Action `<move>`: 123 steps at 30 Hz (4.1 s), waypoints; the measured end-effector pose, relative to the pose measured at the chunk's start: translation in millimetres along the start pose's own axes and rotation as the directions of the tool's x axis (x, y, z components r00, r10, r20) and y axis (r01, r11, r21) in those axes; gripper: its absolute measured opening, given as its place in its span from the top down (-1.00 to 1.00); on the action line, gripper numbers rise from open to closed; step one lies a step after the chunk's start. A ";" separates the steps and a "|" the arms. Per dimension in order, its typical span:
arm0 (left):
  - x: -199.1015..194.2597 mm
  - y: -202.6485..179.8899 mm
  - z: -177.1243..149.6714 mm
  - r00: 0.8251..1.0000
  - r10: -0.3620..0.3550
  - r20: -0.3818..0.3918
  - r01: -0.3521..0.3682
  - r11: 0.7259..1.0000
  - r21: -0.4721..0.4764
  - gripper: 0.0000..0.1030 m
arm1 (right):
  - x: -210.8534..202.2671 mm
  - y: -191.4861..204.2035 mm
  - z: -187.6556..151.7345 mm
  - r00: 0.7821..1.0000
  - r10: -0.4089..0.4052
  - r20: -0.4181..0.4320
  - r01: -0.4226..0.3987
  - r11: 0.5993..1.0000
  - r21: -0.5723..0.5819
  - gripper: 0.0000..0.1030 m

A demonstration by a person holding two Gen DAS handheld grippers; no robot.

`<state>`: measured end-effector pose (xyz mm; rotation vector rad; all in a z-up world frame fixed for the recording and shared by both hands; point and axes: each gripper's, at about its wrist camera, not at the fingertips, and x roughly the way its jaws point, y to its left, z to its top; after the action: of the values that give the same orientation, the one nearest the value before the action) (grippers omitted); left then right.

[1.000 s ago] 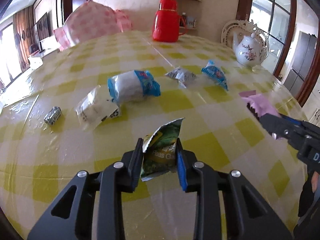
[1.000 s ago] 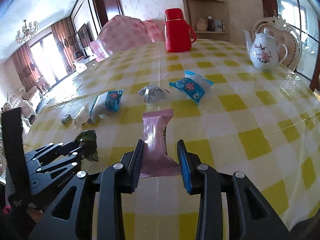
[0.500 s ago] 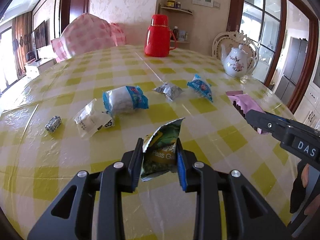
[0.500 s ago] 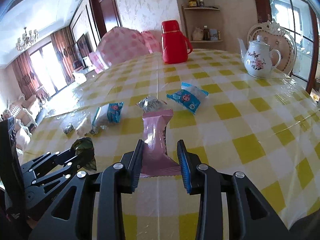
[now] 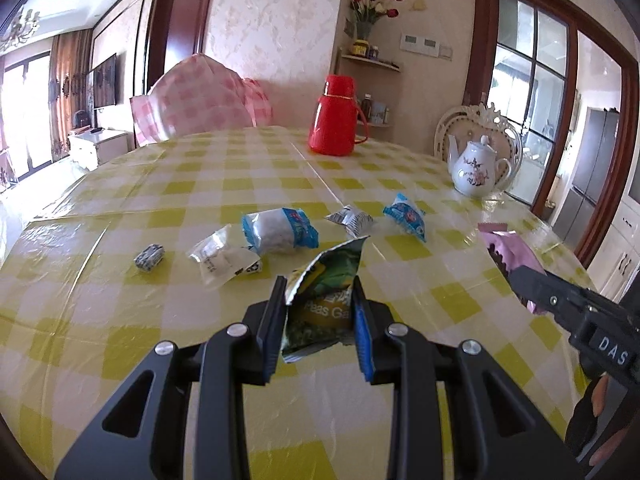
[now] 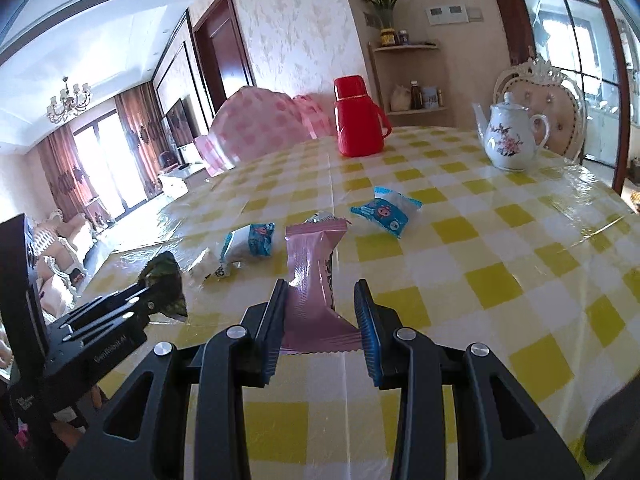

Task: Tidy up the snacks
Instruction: 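Carry the pink bar and green packet over the purple box with both tools, then open both tools to drop the snacks into the box, then grasp the blue cartoon-printed packet with the right tool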

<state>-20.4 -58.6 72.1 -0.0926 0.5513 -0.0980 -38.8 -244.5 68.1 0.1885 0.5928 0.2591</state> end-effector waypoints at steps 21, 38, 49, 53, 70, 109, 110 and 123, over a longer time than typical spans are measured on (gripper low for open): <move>-117.6 41.6 -21.8 0.994 0.002 0.109 -0.002 1.000 0.000 0.40 | -102.8 80.7 -37.9 0.990 0.099 0.099 -0.096 0.995 -0.039 0.34; -238.3 138.9 -50.3 0.982 0.149 0.116 -0.153 0.988 0.027 0.40 | -143.3 232.6 -73.1 0.955 0.295 0.020 -0.278 0.920 -0.278 0.34; -247.1 239.7 -84.2 0.964 0.262 -0.046 -0.263 0.964 -0.027 0.40 | -120.7 329.5 -124.0 0.886 0.412 -0.215 -0.464 0.813 -0.353 0.34; -254.3 273.7 -92.4 0.953 0.294 -0.075 -0.299 0.952 -0.063 0.39 | -114.9 362.5 -144.1 0.858 0.431 -0.281 -0.512 0.766 -0.388 0.34; -279.6 356.0 -114.0 0.882 0.449 -0.144 -0.469 0.866 -0.172 -0.30 | -92.0 415.2 -183.5 0.709 0.522 -0.475 -0.691 0.647 -0.322 0.22; 115.1 -12.9 20.5 0.966 -0.149 -0.212 0.128 0.986 -0.111 -0.94 | 106.7 -90.6 35.0 0.983 -0.032 -0.182 0.113 0.884 0.454 -0.38; 122.1 -15.7 22.7 0.969 -0.147 -0.198 0.124 0.985 -0.122 -0.94 | 115.5 -94.2 39.6 0.982 -0.030 -0.185 0.114 0.878 0.464 -0.41; 136.7 5.5 26.6 0.946 -0.270 -0.177 0.231 0.950 -0.210 -0.96 | 248.1 -94.9 100.4 0.930 -0.066 -0.361 0.246 0.841 0.481 -0.53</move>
<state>109.9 -67.6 23.2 -0.3402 0.7522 -0.3083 234.5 -271.9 -4.1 0.6284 1.0077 -0.0440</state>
